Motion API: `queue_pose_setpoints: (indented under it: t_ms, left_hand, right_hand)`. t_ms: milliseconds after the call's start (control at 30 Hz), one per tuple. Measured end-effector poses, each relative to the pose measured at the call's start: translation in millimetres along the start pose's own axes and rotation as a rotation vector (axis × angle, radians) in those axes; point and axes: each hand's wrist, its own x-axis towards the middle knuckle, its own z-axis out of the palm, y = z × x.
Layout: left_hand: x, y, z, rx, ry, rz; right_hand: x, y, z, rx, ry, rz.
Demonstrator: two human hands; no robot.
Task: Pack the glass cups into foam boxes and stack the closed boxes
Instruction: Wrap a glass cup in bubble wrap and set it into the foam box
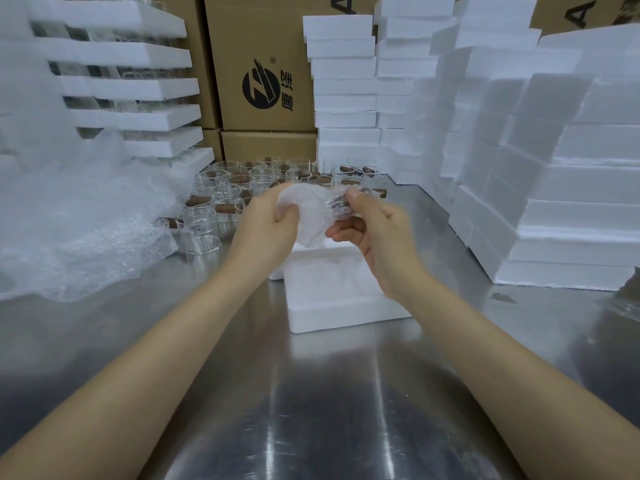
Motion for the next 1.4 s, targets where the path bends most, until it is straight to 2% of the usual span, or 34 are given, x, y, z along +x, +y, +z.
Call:
queue_pose_setpoints:
  t_ms: [100,233,367,467,500,633,733,833,967,1067,1167,1267,1400]
  left_hand:
    - [-0.3,3.6,2.3,-0.173,-0.06,-0.073]
    - [-2.7,1.4,-1.1,-0.14,-0.013,0.043]
    - [-1.2,-5.6,-1.4,-0.103,0.051,0.03]
    - [-2.0,-3.3,-0.2,-0.086,0.002,0.008]
    - [-3.2,1.6,-1.0,-0.165,-0.038,-0.026]
    - [0.3,14.6,-3.7,-0.727,-0.145,-0.311]
    - [1.4,17.2,-6.7,-0.891,-0.158,-0.441]
    - [-1.1,19.8,-4.6,-0.873,-0.224,-0.463]
    - [-6.8,25.3,-0.7,-0.859,-0.364,-0.373]
    - [-5.2,23.6,-0.5,-0.869,-0.395,-0.395]
    - [-2.0,19.2,-1.7,-0.886,-0.388,-0.445]
    - [-0.5,15.0,-4.7,-0.803,-0.333,-0.462]
    - [1.1,18.7,-13.0,-0.845,-0.338,-0.407]
  right_hand:
    - [0.8,-2.2,-1.9,0.099,0.022,0.043]
    - [0.1,-2.5,-1.1,0.068,-0.011,0.033]
    - [-1.0,-0.2,1.3,-0.079,-0.024,-0.021]
    - [0.1,-0.7,0.5,-0.091,0.025,0.012]
    - [0.8,-1.6,-0.3,-0.061,0.055,0.037]
    - [3.6,-5.8,-3.9,0.137,0.211,0.147]
    - [5.1,-7.0,-7.8,0.259,0.299,0.208]
    - [6.4,-7.5,-10.2,0.334,0.316,0.238]
    - [8.3,-7.4,-10.7,0.289,0.286,0.253]
    - [12.1,-9.0,-15.1,0.037,0.275,0.207]
    - [14.9,-9.5,-19.2,-0.282,0.3,0.043]
    - [14.1,-11.0,-20.3,-0.227,0.249,0.037]
    - [15.9,-19.5,-22.2,-0.034,0.256,0.202]
